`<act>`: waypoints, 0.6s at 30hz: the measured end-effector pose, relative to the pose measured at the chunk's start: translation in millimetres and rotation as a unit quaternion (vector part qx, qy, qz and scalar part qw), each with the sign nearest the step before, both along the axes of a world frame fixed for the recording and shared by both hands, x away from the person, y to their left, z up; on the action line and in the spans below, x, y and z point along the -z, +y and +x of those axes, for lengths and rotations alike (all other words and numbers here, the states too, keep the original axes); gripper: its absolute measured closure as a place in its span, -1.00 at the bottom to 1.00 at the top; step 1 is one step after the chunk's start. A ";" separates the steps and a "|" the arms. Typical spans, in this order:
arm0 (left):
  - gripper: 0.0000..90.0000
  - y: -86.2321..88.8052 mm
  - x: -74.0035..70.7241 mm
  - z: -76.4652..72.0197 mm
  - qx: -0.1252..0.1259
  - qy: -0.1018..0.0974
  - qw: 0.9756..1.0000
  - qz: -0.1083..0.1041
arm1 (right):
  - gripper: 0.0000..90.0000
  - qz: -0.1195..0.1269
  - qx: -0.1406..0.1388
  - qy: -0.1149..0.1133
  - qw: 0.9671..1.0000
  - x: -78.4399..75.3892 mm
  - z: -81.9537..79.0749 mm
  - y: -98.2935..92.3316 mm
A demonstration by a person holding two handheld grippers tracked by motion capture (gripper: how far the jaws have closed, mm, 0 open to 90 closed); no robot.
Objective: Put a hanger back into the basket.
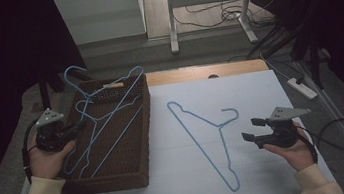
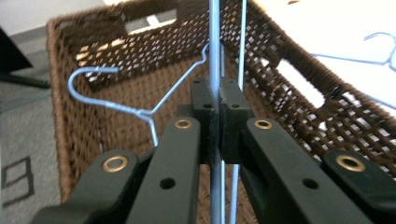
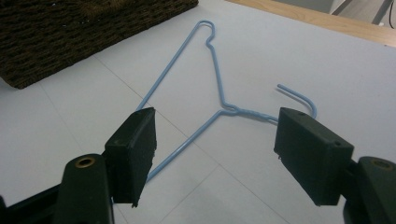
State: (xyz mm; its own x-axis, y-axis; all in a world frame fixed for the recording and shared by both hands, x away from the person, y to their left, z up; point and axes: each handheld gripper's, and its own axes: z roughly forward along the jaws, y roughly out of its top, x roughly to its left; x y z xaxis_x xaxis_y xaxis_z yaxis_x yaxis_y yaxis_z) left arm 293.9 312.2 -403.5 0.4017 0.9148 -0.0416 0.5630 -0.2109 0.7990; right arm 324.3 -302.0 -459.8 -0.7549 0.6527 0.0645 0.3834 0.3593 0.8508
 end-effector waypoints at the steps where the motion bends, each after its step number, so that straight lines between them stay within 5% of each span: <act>1: 0.93 1.2 2.7 0.0 -0.004 0.004 1.000 0.000 | -0.33 0.001 0.000 0.000 1.000 0.1 0.0 0.1; 18: 0.93 -4.2 32.3 7.9 -0.004 0.055 0.998 0.008 | -0.33 -0.001 0.000 0.000 1.000 0.5 0.1 -0.3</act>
